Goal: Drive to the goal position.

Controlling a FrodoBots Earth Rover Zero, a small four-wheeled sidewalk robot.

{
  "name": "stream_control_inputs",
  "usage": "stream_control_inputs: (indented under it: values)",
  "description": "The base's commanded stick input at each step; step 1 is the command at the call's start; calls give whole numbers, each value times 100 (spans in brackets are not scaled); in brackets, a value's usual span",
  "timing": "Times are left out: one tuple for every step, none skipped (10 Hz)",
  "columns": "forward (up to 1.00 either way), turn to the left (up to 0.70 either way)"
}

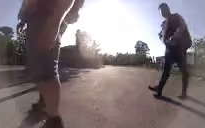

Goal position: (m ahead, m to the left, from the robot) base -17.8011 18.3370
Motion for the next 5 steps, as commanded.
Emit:
stream_control_inputs:
  values:
    - [21, 0]
    - [0, 0]
    - [0, 0]
    - [0, 0]
    - [0, 0]
